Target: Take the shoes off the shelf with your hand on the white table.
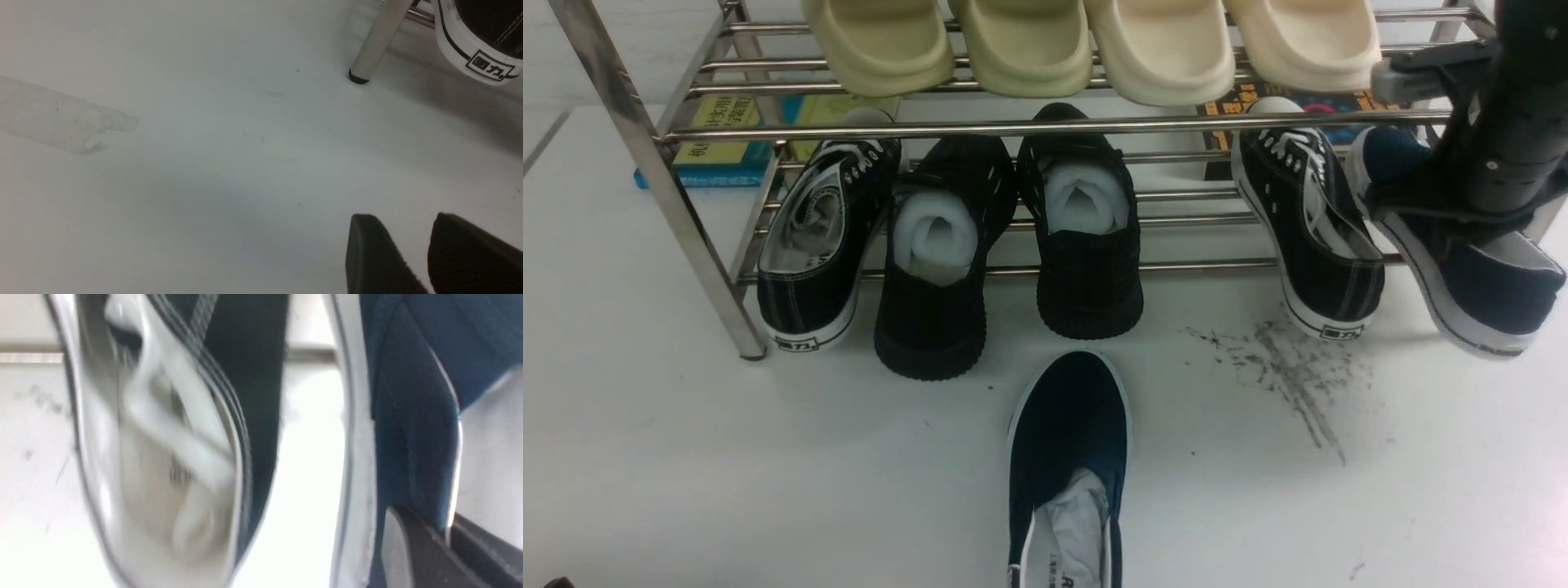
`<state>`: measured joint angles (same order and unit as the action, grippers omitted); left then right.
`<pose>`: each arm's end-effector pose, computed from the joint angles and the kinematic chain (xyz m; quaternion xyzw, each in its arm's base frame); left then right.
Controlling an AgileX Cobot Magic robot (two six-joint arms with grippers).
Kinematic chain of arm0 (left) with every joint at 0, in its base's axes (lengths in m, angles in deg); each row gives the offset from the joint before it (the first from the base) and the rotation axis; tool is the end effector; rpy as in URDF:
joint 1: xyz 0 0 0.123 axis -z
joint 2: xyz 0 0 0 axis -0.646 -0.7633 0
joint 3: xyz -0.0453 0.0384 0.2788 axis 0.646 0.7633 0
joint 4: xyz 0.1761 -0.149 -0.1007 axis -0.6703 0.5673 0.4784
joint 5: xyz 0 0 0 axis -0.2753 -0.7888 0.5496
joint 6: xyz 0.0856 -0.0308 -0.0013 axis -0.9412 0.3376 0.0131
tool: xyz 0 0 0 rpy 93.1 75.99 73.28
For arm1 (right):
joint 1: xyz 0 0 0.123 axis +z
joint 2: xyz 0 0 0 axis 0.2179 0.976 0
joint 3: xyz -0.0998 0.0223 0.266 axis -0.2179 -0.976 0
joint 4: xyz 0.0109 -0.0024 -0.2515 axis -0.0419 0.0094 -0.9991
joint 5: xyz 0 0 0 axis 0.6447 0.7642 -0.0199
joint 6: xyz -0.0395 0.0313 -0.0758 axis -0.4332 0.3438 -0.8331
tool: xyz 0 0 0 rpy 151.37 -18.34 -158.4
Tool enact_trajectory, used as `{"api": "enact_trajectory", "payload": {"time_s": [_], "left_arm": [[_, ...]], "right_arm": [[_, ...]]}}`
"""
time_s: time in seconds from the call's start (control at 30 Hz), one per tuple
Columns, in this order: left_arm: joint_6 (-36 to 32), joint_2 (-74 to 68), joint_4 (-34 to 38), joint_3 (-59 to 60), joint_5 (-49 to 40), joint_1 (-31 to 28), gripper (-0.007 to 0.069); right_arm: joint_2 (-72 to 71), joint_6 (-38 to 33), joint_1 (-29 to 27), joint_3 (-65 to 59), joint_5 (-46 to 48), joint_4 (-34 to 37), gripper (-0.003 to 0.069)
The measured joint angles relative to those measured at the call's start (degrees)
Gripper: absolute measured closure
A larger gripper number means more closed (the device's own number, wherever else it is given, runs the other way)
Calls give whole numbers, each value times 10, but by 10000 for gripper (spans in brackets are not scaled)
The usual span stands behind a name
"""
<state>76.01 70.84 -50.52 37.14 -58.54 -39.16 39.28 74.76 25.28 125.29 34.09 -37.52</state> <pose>0.0508 0.0068 0.1731 -0.1435 0.8006 -0.0619 0.5784 0.3634 0.0672 0.3020 0.0171 0.9840 -0.0399 0.1728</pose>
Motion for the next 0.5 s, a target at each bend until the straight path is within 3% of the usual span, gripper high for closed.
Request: {"api": "enact_trajectory", "payload": {"time_s": [0.17, 0.5], "left_arm": [[0, 0, -1, 0, 0, 0, 382], [0, 0, -1, 0, 0, 0, 382]], "right_arm": [[-54, -1, 0, 1, 60, 26, 631], [-220, -2, 0, -105, 62, 85, 631]]}}
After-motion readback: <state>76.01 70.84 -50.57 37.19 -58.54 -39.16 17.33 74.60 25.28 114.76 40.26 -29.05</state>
